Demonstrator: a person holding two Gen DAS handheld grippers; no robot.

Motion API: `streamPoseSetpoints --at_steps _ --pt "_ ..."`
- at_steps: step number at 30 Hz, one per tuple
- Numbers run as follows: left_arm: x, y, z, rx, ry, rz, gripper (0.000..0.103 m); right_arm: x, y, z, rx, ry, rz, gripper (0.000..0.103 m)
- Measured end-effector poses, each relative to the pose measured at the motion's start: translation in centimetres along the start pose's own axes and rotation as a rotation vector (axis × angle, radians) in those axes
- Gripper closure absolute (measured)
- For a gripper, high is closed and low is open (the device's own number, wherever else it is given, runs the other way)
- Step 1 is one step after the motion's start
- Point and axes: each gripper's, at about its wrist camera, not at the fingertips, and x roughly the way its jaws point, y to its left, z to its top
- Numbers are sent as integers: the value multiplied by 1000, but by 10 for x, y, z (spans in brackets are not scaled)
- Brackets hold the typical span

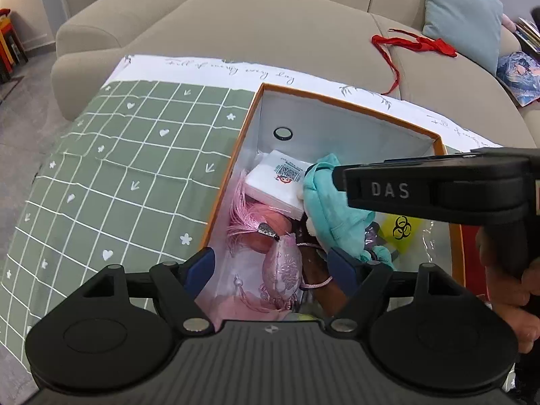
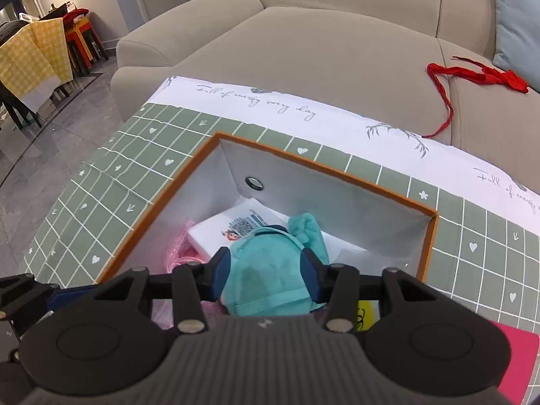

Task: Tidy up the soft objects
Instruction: 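Open both tools to drop the pouch and plush into the box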

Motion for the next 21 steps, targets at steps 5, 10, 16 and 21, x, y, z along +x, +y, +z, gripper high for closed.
streamPoseSetpoints --at_steps 5,10,16,21 --pt "-12 1 -1 -17 -9 -42 13 -11 8 0 -24 -9 12 39" --pt "-28 4 -5 -48 -26 -44 13 -29 16 -2 -63 -39 -2 35" --pt "-49 -1 -11 -16 -15 -16 13 -56 19 -5 -69 -33 -41 29" --pt "-75 -6 -20 -6 -57 14 12 -88 14 -15 0 3 -50 28"
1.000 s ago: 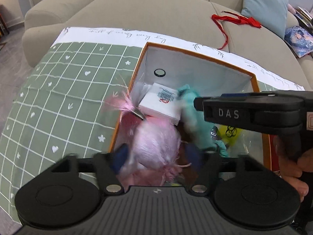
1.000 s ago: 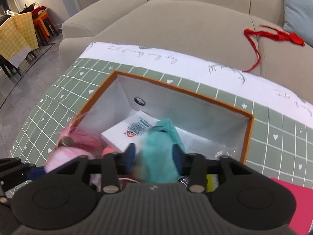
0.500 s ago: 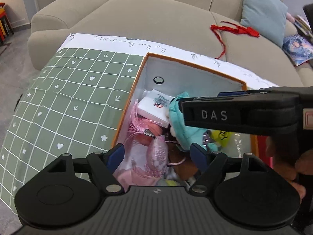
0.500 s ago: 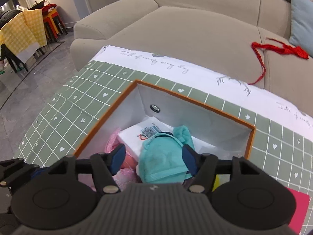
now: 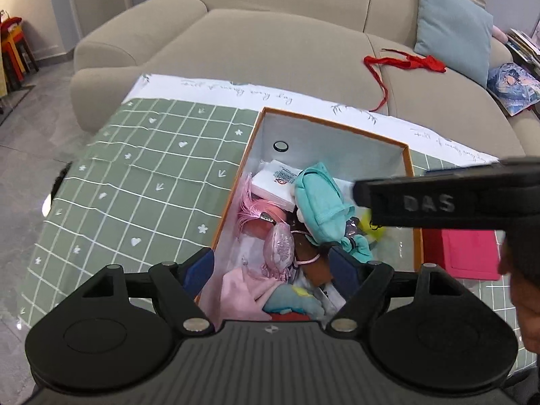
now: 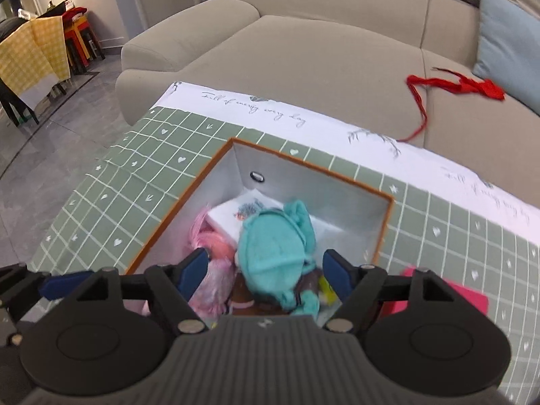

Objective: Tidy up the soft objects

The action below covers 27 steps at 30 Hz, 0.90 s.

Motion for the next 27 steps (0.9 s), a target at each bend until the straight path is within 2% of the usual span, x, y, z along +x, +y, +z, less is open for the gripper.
streamPoseSetpoints --at_steps 5,8,11,18,23,27 --pt "-32 -14 -18 17 -77 -11 12 -44 -14 -33 57 -32 -47 28" --pt "-41 -26 -36 29 -104 -15 12 -66 -22 -63 83 -58 -107 28" --pt "-44 -35 -55 17 -123 7 12 -76 -28 -93 76 -35 -130 27" --pt "-41 -44 -85 52 -69 -28 12 -97 -32 -151 125 -69 -217 24" --pt "-43 -50 -98 79 -86 -43 12 -103 -36 -181 187 -76 -240 24" --pt "-46 -55 -103 114 -104 -21 12 -103 -38 -193 209 -69 -239 24"
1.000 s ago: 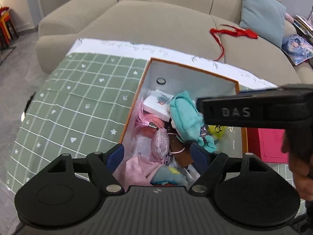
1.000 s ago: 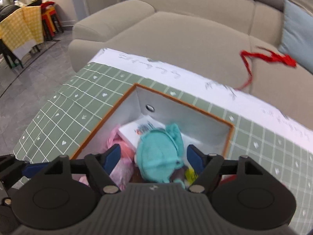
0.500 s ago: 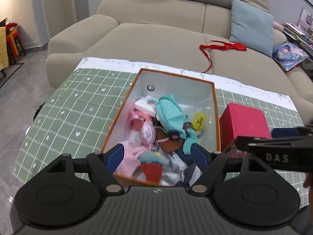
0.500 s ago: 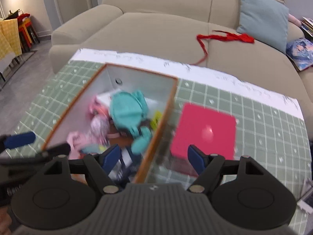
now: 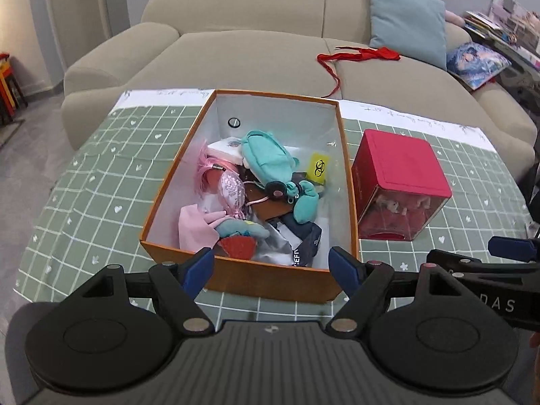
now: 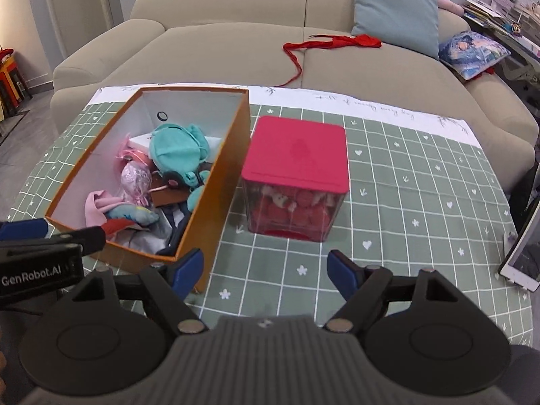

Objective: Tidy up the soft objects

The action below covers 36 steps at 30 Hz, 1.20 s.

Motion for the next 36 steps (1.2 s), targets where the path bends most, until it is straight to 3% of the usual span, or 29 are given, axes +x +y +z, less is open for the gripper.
streamPoseSetpoints --at_steps 36 --pt "-5 -11 -3 59 -20 18 12 1 -5 -4 3 -19 -1 24"
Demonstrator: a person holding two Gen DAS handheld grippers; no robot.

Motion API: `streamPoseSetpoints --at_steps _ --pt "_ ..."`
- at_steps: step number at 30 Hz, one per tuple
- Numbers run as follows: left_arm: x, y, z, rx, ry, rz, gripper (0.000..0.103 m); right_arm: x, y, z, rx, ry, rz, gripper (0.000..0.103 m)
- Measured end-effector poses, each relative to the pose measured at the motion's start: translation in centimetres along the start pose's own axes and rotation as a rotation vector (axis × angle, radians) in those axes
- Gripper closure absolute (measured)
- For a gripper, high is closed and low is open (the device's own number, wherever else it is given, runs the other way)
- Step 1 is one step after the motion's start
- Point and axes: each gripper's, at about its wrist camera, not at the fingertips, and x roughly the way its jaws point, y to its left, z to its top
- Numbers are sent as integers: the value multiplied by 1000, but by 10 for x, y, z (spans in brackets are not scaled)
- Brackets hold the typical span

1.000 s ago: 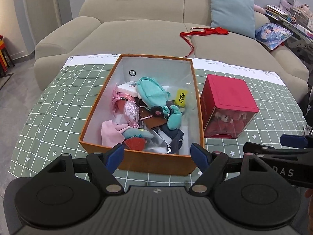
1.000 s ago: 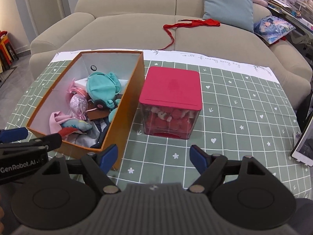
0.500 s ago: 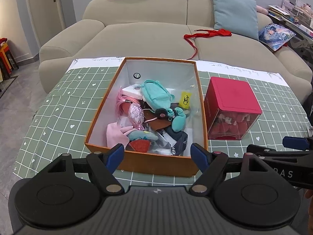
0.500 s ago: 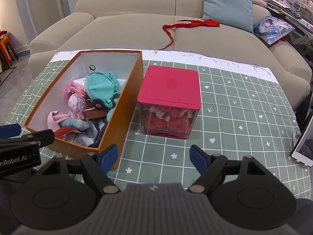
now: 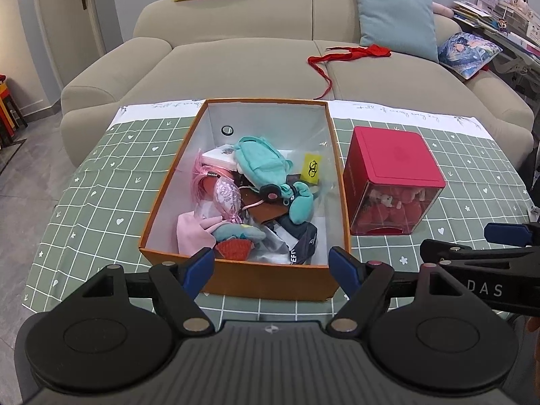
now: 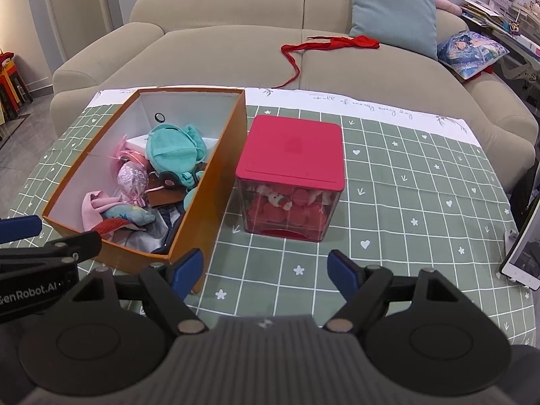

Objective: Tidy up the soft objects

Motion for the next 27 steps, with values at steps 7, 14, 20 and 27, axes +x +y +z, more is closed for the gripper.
streamPoseSetpoints --at_steps 7,14,20,27 --pt "1 2 0 -8 10 10 12 -3 1 0 4 -7 6 24" --pt "3 2 -2 -16 26 0 13 -3 1 -1 -4 -10 -8 24" --pt "2 0 -2 -12 27 0 13 -2 0 0 2 -5 -7 24" --pt "1 -1 -1 -13 16 5 13 -1 0 -1 4 -2 -7 24"
